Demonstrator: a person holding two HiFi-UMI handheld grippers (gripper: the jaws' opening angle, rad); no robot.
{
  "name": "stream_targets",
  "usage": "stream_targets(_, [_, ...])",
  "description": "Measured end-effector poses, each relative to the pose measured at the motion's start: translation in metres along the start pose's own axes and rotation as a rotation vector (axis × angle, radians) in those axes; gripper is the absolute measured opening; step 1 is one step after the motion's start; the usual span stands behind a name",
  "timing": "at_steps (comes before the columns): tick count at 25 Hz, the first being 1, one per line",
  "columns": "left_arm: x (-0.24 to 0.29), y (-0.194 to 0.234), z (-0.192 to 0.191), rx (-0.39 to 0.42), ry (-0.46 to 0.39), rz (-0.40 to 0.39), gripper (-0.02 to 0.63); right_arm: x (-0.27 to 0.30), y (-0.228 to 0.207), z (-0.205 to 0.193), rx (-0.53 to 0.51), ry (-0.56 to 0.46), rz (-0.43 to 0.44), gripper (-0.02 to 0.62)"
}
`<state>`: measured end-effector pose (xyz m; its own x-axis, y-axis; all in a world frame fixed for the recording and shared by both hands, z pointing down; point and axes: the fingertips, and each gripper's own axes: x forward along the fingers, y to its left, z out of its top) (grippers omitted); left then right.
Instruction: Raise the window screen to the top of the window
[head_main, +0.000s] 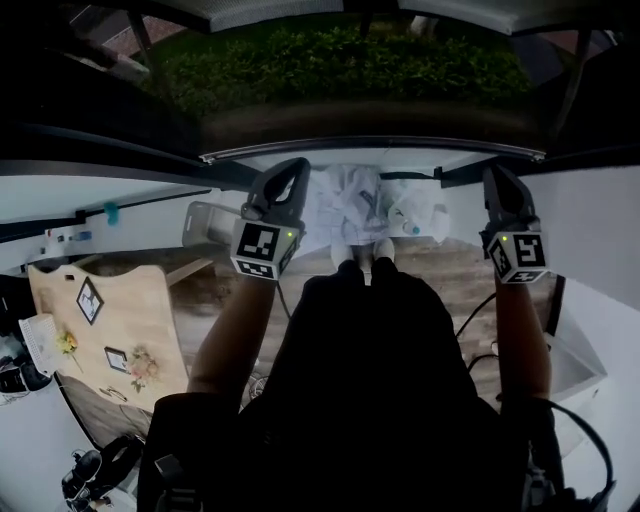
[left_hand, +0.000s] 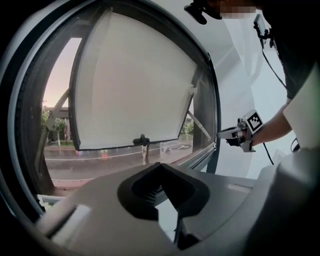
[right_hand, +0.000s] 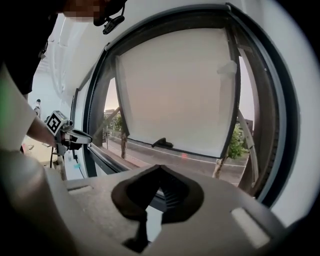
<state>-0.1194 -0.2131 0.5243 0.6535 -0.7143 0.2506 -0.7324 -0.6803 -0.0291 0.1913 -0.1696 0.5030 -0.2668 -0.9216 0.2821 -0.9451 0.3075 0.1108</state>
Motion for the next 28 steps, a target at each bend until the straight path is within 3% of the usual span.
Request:
stream_targets(4, [0.013,-0.01,-0.01,0.07,0.036,0.019,0.006,0.018,0.002,-0.021,-0.055,0.011,0.012,0.0])
stream_targets(8, [0.022,-0.017,-0.031,0.146,0.109,0.052,0.015,0.03,0.012,-0.034,-0.156,0.034,0.086,0.0])
stream_targets(13, [0.026,-0.021,-0.051,0.255,0.172,0.056,0.082,0.041,0.012,-0.055,-0.278,0.081,0.127,0.007])
stream_targets(14, [0.026,-0.021,-0.055,0.284,0.188,0.057,0.093,0.043,0.013,-0.06,-0.3,0.1,0.138,0.061])
stream_targets(16, [0.029,-0.02,-0.062,0.334,0.209,0.051,0.1,0.048,0.015,-0.067,-0.37,0.125,0.155,0.086])
stream_targets(21, [0.04,-0.013,-0.071,0.434,0.234,0.054,0.1,0.054,0.017,-0.078,-0.598,0.206,0.148,0.086])
stream_targets(28, [0.048,-0.01,-0.084,0.522,0.275,0.046,0.1,0.067,0.011,-0.093,-0.78,0.261,0.122,0.086])
